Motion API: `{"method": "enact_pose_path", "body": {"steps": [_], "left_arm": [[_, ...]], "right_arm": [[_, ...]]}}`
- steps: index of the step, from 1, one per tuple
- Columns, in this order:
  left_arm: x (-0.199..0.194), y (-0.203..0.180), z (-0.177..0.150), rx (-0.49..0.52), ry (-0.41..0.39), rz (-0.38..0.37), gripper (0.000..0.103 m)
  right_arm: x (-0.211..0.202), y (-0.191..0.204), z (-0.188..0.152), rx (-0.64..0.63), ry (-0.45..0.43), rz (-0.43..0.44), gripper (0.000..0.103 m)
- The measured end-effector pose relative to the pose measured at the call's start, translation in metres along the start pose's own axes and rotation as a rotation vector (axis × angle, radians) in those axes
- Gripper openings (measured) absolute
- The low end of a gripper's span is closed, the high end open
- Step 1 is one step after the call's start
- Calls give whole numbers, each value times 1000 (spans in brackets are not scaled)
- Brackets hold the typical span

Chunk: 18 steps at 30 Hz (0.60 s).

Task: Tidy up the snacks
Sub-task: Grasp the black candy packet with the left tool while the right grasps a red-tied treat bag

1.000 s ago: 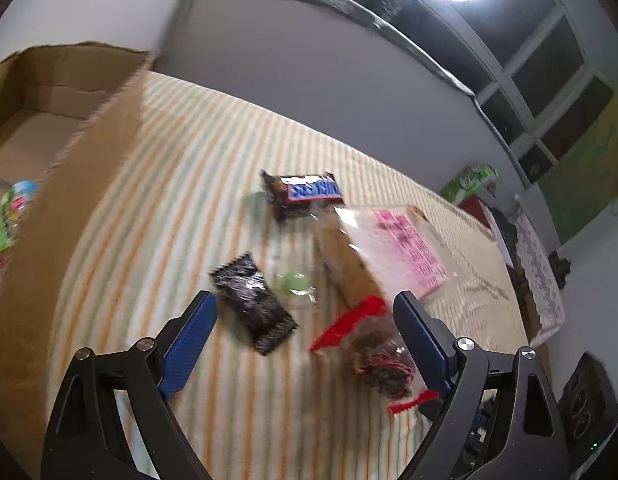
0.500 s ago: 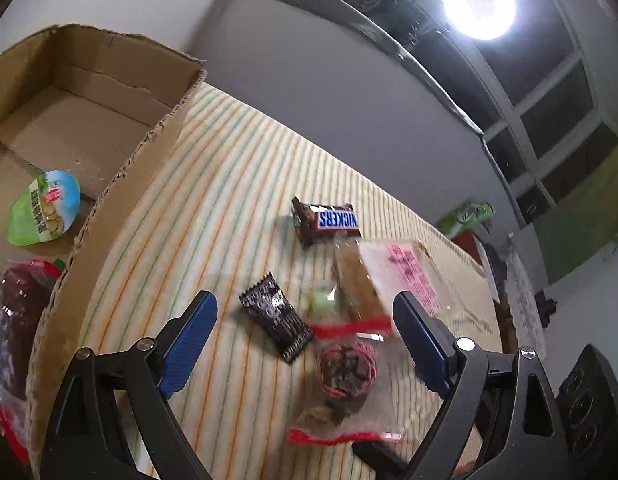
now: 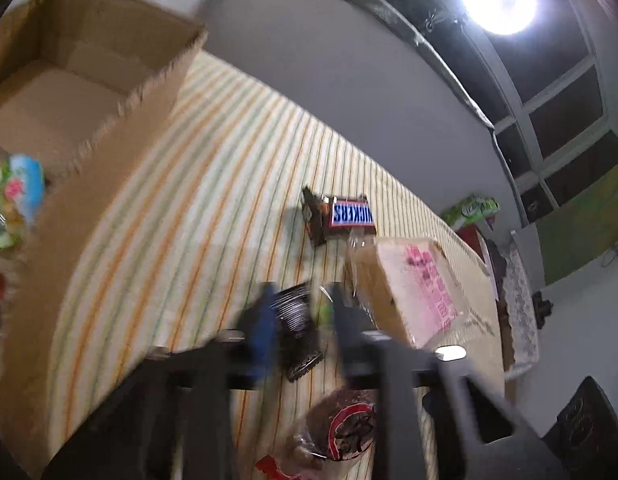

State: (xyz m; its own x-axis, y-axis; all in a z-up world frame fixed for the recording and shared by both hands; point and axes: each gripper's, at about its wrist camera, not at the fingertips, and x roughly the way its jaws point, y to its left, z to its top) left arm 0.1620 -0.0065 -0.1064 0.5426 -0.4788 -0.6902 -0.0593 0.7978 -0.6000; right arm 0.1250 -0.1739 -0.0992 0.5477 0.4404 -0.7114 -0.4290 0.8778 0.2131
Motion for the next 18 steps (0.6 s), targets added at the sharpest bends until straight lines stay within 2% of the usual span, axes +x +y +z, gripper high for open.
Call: {"method": "enact_pose_path", "body": {"steps": [4,7,9,10,11,14,18], "left_arm": [[-8,0,-4,0,-15,-23,10],[-13,-1,-4,19,-30,-31,7],[-14,-1,-2,19,-36,-36,6],[-13,-2,-2,25,-30,-42,6],[-12,-3,-1,27,-26,-45,6],[-6,-2,-1,28,-11,-42,6],[-6,-4,-3,44,-14,-49,5]], "right_arm": [[22,15,9,2,37,11,81],[37,10,8,30,61,-2,80],[42,8,5,36,58,21,68],[42,10,4,30,50,25,59],[42,10,4,34,45,36,45],[35,7,-1,42,34,53,39],[15,3,-7,58,-11,23,35]]}}
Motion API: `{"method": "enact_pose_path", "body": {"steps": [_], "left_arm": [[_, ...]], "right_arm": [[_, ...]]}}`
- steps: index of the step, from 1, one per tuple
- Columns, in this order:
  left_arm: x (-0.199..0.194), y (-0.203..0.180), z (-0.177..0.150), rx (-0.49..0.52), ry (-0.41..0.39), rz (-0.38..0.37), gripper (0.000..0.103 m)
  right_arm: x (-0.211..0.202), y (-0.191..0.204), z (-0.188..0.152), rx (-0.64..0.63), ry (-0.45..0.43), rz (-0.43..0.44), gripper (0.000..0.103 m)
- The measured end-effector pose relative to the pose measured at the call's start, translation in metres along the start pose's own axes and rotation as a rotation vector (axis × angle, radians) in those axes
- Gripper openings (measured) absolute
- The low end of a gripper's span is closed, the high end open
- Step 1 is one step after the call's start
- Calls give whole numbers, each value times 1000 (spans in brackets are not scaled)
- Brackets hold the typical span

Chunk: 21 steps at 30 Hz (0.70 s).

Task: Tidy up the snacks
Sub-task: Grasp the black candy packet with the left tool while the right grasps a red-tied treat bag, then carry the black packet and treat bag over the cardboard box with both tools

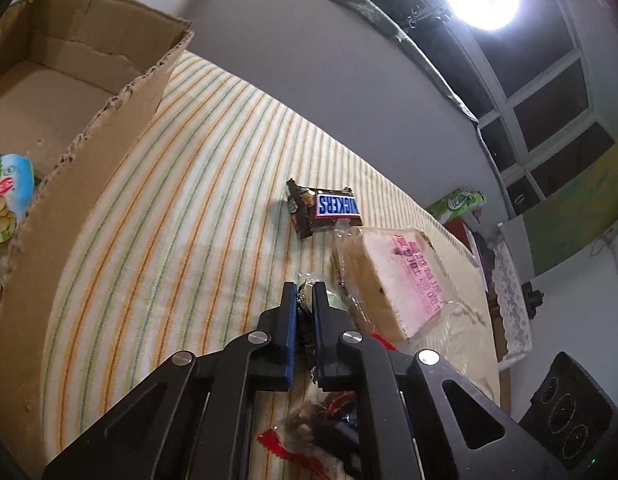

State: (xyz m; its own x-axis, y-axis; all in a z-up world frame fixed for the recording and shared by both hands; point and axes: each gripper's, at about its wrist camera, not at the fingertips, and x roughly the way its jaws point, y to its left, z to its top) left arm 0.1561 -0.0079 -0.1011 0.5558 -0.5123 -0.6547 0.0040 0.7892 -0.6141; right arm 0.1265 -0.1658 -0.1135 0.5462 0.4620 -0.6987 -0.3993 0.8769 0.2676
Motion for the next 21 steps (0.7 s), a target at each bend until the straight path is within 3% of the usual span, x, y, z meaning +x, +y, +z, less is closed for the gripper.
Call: {"method": "enact_pose_path", "body": {"steps": [5,11,15,21], "left_arm": [[-24,-11,-3,47,-67,-17,5],[-55,-36,-28,236,-178,16,5],[-66,-44,-46,332,-223,69,5],[-78,-44,-58,399,-266,127,5]], "right_arm": [[-36,-10,-9,23,-91,-95,35],[-65,-5,-18,-23,-165,-235,35],[-68,-3,-23,-18,-172,-247,35],[-70,3,-32,-20,-192,-267,35]]}}
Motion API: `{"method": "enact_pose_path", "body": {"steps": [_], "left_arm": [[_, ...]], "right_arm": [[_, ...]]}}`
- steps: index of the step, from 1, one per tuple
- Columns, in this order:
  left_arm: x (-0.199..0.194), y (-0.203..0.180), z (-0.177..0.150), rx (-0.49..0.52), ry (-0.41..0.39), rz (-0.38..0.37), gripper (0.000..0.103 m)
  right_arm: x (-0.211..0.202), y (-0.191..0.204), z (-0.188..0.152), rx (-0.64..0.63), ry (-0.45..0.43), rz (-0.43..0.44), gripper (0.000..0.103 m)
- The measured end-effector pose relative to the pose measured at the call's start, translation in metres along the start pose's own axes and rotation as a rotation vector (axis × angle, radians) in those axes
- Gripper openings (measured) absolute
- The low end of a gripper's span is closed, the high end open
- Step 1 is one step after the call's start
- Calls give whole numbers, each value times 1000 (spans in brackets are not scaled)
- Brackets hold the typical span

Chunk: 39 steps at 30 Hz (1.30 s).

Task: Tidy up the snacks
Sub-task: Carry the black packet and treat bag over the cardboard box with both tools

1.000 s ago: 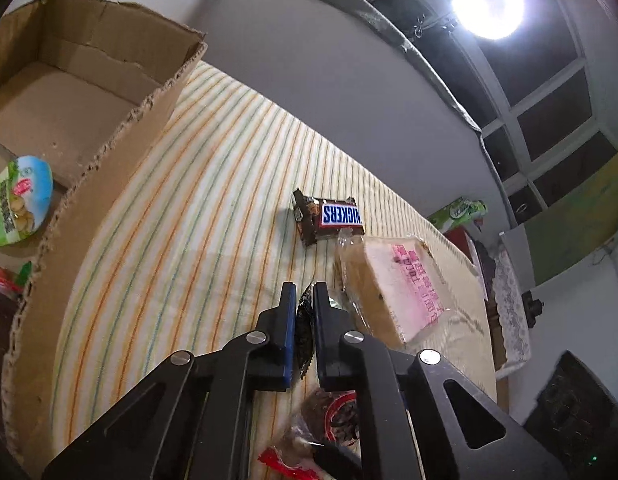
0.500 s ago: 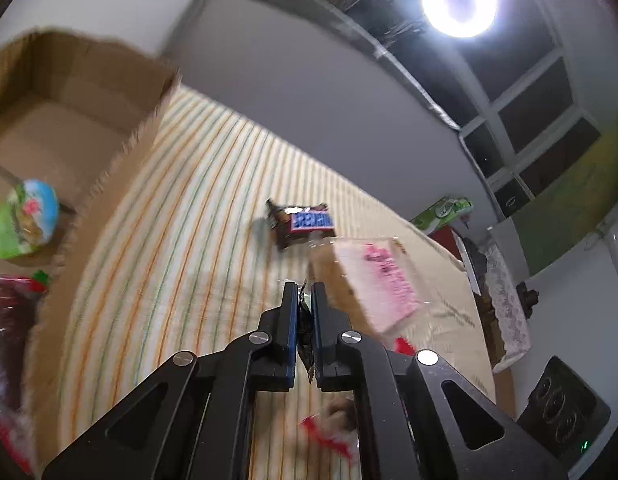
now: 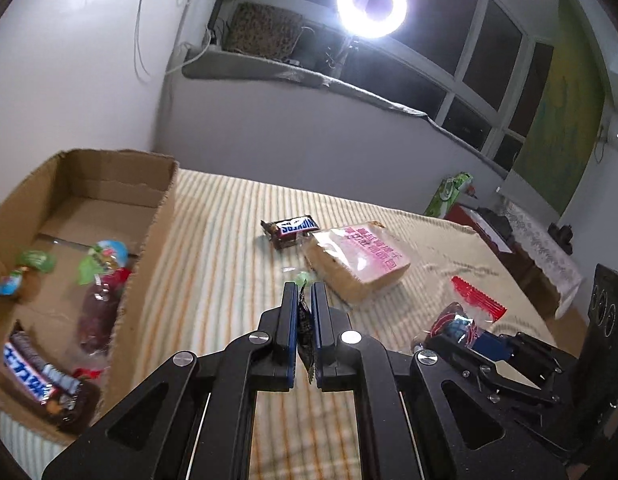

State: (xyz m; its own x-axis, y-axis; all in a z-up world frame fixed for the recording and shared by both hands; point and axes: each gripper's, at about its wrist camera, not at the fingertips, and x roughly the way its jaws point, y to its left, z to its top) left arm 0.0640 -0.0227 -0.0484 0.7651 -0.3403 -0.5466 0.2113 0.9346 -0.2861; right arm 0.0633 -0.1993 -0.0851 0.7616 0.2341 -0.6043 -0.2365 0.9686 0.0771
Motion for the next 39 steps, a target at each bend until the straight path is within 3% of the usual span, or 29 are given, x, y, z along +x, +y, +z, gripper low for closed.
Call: {"method": "enact_pose_path", "body": {"steps": [4,9,17,22,31,39], "left_arm": [[-12,-3,2,39,-42,31,5],[-45,-10,18,73,-138,36,5],[-136,-35,48,171,-349,7,5],[-171,-38,49,180,-413,-6,5],[-196,-26,41,161,-450,-3,5],[-205,14,38,99,-455,17,5]], "right_arm": [[-11,6,2,3,-30,-12,35],[-53,26,27,-41,-136,-56,35],[-141,67,59,-131,-292,-126,35],[-167,91,61,-165,-326,-133,35],[-165,119,58,-212,-314,-112,35],[-135,162,66,-278,-264,-77,35]]}}
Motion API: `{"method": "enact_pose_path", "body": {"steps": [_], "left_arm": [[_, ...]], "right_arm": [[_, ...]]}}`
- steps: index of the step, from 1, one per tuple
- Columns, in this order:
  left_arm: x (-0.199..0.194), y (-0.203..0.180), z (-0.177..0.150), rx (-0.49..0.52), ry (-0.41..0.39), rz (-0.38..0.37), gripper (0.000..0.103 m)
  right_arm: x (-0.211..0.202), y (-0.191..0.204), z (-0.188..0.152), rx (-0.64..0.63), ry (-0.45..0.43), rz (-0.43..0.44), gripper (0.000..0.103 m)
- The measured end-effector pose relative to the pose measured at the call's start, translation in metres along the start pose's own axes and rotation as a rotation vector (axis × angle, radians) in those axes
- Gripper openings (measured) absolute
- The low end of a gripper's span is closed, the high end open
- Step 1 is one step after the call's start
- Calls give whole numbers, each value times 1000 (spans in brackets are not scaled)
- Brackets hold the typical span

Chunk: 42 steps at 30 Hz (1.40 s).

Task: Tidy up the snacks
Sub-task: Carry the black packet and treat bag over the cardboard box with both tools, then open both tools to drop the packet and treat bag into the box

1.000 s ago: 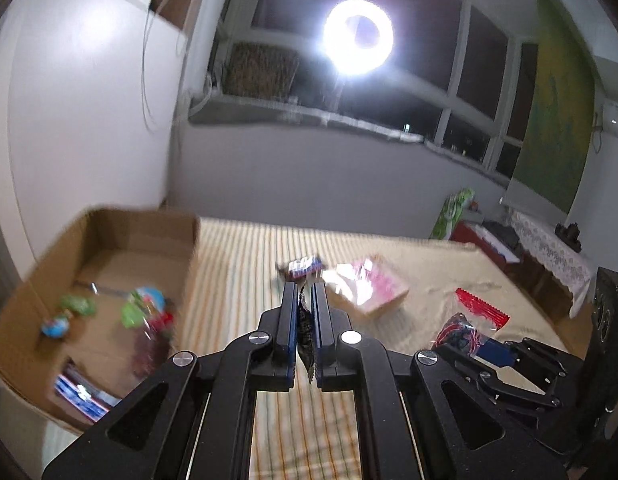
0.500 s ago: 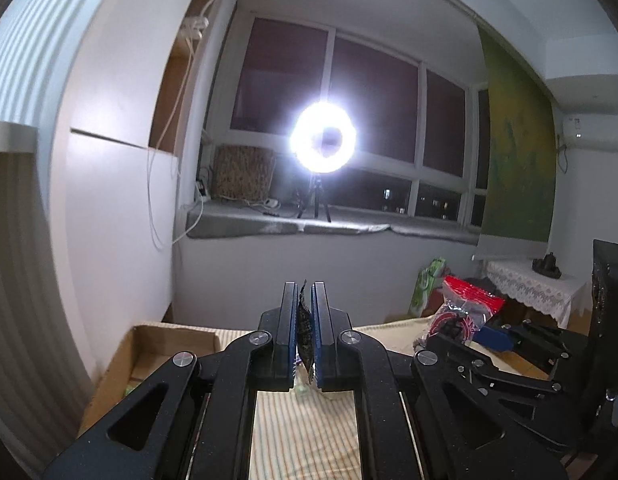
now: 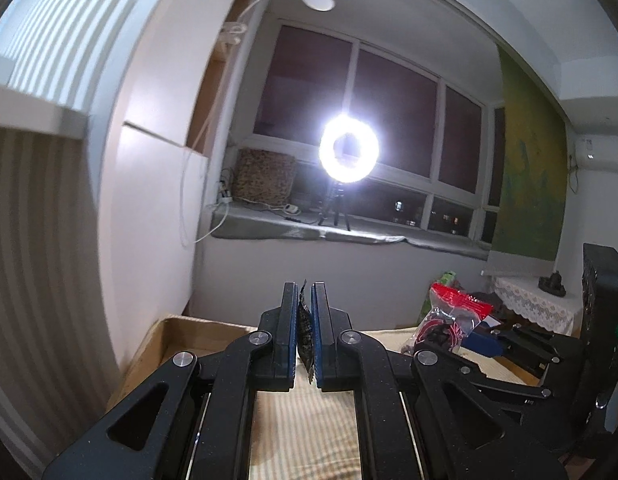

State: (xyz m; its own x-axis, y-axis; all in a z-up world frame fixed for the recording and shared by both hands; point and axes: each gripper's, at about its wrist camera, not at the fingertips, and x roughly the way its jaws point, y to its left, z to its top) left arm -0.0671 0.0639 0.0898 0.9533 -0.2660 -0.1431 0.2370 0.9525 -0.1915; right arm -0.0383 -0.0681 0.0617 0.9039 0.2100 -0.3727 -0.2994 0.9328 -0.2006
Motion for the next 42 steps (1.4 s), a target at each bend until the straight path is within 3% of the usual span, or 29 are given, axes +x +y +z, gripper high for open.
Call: {"method": "enact_pose_path", "body": {"steps": [12,18,31,37,42], "left_arm": [[-16,83,-8,-78,2,167,5],[-28,100,-6,-91,-7,250,5],[-35,73,8,-15,-35,248,5],[-6,84,-1,-19,15,245,5],[36,103,-24,-25,118,256,5]], "right_arm": [[52,85,20,-97,21,181,35],[50,94,27,-101,-17,227,35],[40,61,24,-44,-55,222,35],[91,67,8,-31,29,251,35],[142,83,-14,-27,97,296,36]]}}
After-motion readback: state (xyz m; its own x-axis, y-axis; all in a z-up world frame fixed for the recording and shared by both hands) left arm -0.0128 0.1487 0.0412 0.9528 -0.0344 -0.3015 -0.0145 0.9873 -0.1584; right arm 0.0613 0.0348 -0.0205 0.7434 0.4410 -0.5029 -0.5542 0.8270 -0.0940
